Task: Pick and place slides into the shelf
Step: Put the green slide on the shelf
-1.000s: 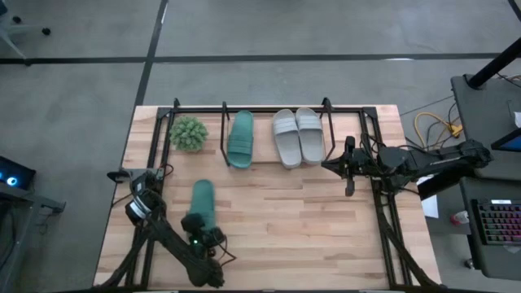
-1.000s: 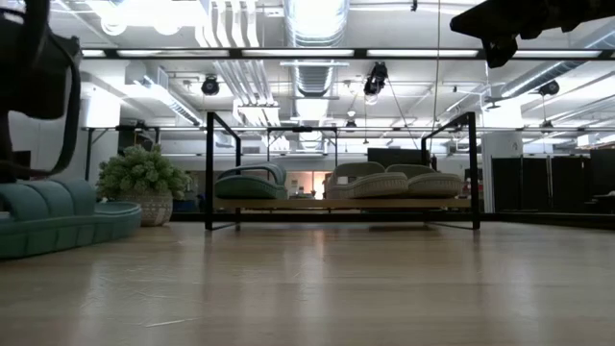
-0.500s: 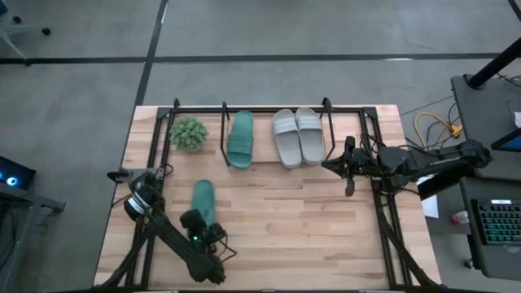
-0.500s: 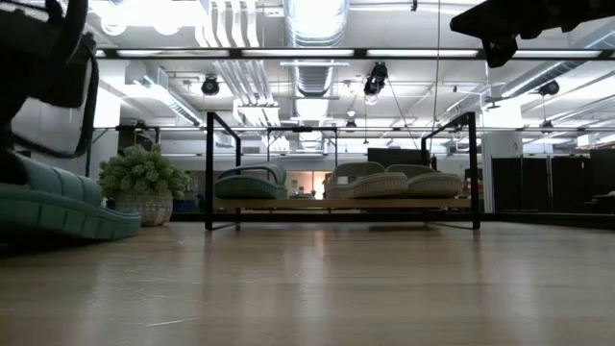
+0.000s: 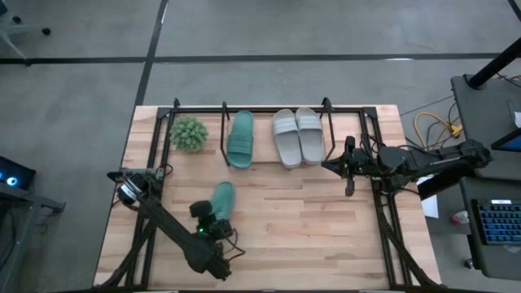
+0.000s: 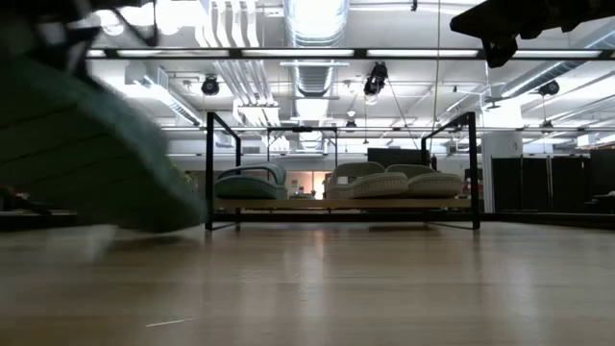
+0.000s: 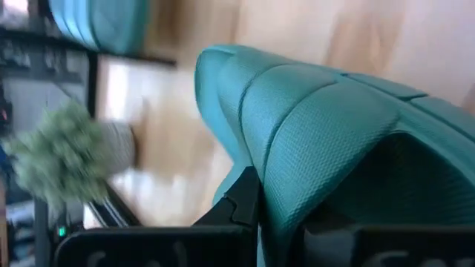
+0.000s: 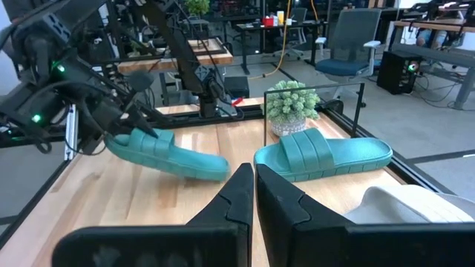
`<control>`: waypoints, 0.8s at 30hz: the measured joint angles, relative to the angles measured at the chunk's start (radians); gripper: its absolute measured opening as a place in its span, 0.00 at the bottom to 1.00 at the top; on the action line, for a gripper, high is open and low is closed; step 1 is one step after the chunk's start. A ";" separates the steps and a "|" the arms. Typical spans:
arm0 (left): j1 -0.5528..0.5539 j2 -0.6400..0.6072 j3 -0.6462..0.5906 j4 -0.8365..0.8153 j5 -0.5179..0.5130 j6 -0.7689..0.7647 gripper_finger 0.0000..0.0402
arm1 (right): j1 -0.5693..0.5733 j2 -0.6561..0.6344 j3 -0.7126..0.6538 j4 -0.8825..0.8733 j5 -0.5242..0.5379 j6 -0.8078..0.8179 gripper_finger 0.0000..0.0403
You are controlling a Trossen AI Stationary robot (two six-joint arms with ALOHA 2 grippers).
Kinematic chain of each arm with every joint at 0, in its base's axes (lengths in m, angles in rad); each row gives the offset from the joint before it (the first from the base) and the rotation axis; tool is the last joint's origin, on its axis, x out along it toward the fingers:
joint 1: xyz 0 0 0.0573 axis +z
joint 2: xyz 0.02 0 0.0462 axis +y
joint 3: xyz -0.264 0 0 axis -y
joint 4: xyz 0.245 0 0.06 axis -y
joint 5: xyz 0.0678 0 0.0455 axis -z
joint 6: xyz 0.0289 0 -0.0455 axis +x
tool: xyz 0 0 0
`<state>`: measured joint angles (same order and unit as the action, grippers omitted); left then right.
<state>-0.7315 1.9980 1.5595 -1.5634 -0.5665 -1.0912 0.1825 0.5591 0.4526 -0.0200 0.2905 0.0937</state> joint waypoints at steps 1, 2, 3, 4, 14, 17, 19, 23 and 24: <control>0.012 0.000 0.011 0.001 -0.022 0.022 0.00 | 0.000 0.000 0.000 0.000 0.000 0.000 0.02; 0.023 -0.001 0.019 0.000 -0.040 0.044 0.00 | 0.000 0.000 0.000 0.000 0.000 0.000 0.02; 0.033 0.000 0.029 -0.003 -0.054 0.058 0.00 | 0.000 0.000 0.000 0.000 0.000 0.000 0.02; 0.042 0.000 0.039 -0.003 -0.069 0.077 0.00 | 0.000 0.000 0.000 0.000 0.000 0.000 0.02; 0.084 0.000 0.123 -0.007 -0.203 0.163 0.00 | 0.000 0.000 0.000 -0.001 0.000 0.000 0.02; 0.103 0.000 0.149 -0.007 -0.253 0.179 0.00 | 0.000 0.000 0.000 -0.001 0.000 0.000 0.02; 0.124 0.000 0.169 -0.007 -0.287 0.208 0.00 | 0.000 0.000 0.000 -0.001 0.000 0.000 0.02; 0.182 0.000 0.198 -0.005 -0.343 0.217 0.00 | 0.000 0.000 0.000 -0.001 0.001 -0.001 0.02; 0.199 0.000 0.205 -0.006 -0.355 0.217 0.00 | 0.000 0.000 0.000 -0.001 0.005 -0.007 0.02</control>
<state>-0.5322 1.9976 1.7642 -1.5692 -0.9212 -0.8739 0.1825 0.5591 0.4526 -0.0208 0.2950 0.0863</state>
